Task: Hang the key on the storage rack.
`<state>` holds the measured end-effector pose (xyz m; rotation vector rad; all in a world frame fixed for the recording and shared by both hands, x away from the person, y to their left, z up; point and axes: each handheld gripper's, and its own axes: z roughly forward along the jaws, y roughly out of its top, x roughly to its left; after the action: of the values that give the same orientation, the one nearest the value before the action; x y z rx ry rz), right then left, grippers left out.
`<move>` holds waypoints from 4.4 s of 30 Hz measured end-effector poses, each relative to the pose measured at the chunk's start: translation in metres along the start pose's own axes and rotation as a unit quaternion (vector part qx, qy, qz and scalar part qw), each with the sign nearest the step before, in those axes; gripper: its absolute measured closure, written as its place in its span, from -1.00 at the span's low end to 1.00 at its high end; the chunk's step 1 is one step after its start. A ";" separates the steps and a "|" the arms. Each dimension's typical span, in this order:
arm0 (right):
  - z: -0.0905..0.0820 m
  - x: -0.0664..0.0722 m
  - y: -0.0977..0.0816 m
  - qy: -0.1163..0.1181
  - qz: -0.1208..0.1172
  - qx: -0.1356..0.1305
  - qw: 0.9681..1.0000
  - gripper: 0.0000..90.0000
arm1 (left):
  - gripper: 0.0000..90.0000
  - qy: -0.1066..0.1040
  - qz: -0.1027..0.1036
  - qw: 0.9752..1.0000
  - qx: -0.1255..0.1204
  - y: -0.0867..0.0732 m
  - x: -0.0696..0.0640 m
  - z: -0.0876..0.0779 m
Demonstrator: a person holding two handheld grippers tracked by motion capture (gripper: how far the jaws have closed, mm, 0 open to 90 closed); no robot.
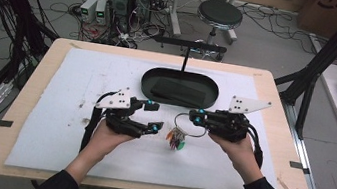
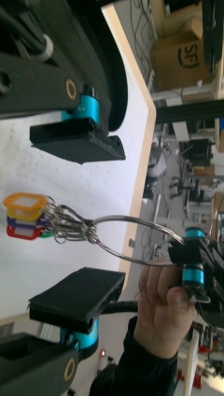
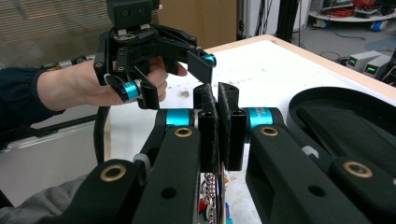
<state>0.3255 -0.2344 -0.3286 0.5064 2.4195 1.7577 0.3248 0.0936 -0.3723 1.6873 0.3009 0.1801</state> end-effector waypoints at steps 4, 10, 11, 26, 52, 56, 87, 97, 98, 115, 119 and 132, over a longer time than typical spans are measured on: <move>0.002 0.001 0.000 0.003 -0.002 0.000 1.000 0.94 | -0.07 -0.009 0.008 1.000 0.004 0.003 -0.002 0.008; 0.004 0.002 0.000 0.006 -0.004 0.001 1.000 0.94 | 0.06 -0.012 0.017 1.000 0.020 0.004 -0.004 0.021; 0.004 0.002 0.000 0.008 -0.003 0.002 1.000 0.94 | 0.06 -0.013 0.017 1.000 0.021 0.004 -0.004 0.023; 0.007 0.003 0.000 0.014 -0.004 0.005 1.000 0.94 | 0.42 -0.025 0.027 0.999 0.030 0.005 -0.003 0.038; 0.009 -0.001 -0.003 0.023 -0.003 0.008 1.000 0.89 | 0.91 -0.029 0.060 0.997 0.025 0.007 -0.004 0.038; 0.007 -0.004 -0.004 0.008 -0.002 0.005 1.000 0.68 | 0.92 -0.024 0.070 0.997 0.020 0.008 -0.004 0.036; -0.040 -0.037 -0.054 -0.198 0.049 -0.045 0.978 -0.11 | 0.92 0.070 0.087 0.993 -0.034 0.050 0.026 0.000; -0.041 -0.038 -0.057 -0.210 0.048 -0.037 0.976 -0.11 | 0.92 0.093 0.092 0.990 -0.042 0.066 0.039 -0.003; -0.041 -0.038 -0.057 -0.210 0.049 -0.036 0.976 -0.11 | 0.92 0.095 0.092 0.990 -0.043 0.067 0.041 -0.003; -0.041 -0.041 -0.059 -0.215 0.054 -0.033 0.975 -0.11 | 0.92 0.145 0.094 0.983 -0.058 0.078 0.067 -0.003; -0.040 -0.040 -0.058 -0.216 0.047 -0.030 0.975 -0.11 | 0.92 0.165 0.089 0.981 -0.056 0.074 0.078 -0.003; -0.038 -0.039 -0.058 -0.218 0.041 -0.024 0.975 -0.10 | 0.92 0.215 0.055 0.974 -0.053 0.054 0.114 0.002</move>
<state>0.3398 -0.2974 -0.3752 0.8916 2.0719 1.5306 0.4389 0.1200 -0.3252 1.5490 0.5106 0.6386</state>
